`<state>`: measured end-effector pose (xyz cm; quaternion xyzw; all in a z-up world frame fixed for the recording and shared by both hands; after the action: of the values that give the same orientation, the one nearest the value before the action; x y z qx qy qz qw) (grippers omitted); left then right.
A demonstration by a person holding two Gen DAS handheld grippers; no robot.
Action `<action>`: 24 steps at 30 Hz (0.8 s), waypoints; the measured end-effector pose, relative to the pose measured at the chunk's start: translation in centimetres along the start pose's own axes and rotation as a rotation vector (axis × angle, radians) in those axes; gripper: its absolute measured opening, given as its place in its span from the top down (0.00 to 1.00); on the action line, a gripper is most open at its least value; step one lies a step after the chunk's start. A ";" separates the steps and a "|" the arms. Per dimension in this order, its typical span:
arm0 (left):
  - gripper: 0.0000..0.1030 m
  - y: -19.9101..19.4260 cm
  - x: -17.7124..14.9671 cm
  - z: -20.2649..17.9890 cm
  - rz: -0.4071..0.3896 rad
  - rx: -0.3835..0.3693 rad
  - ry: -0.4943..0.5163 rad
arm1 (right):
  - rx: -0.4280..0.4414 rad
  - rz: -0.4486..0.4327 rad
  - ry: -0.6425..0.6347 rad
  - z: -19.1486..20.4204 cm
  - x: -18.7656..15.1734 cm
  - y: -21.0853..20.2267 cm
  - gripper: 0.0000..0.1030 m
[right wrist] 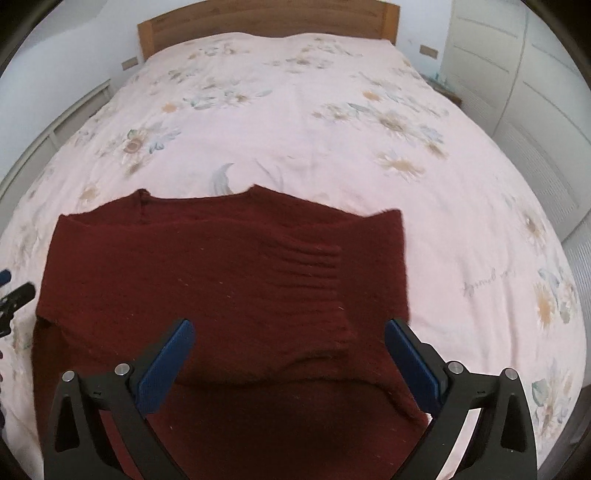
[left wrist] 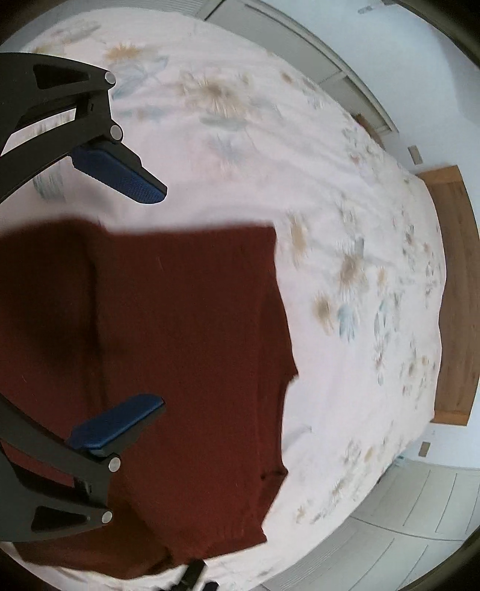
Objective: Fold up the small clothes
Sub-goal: 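Open both grippers and lift them off the folded sweater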
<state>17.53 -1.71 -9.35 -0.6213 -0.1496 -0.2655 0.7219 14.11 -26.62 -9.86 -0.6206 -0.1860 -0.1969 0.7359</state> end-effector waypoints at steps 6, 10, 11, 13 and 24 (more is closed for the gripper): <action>0.01 3.7 -1.5 -4.0 0.042 0.006 0.070 | -0.035 0.009 -0.045 2.5 -1.4 4.0 0.00; 0.01 6.4 -3.5 -3.5 0.081 0.023 0.051 | -0.053 0.050 -0.070 2.0 -3.4 6.9 0.00; 0.01 6.7 -3.8 -3.0 0.076 0.014 0.043 | -0.052 0.039 -0.069 1.5 -3.5 7.0 0.00; 0.01 6.7 -3.9 -2.1 0.066 0.015 0.040 | -0.052 0.025 -0.060 0.6 -3.6 6.8 0.01; 0.01 7.3 -4.5 0.0 0.087 -0.071 0.028 | -0.019 0.048 0.033 -3.6 -4.0 5.6 0.01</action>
<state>18.03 -0.19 -17.78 -0.6486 -0.1029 -0.2477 0.7124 13.70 -29.08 -17.27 -0.6286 -0.1567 -0.1913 0.7374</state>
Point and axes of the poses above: each gripper's, at about its wrist camera, not at the fingertips, and y roughly the way its jaws point, z to its left, x to its top, the point moved 10 cm from there along y, roughly the way its jaws point, and after that the axes turned 11 degrees about x, right-handed, at the moved point
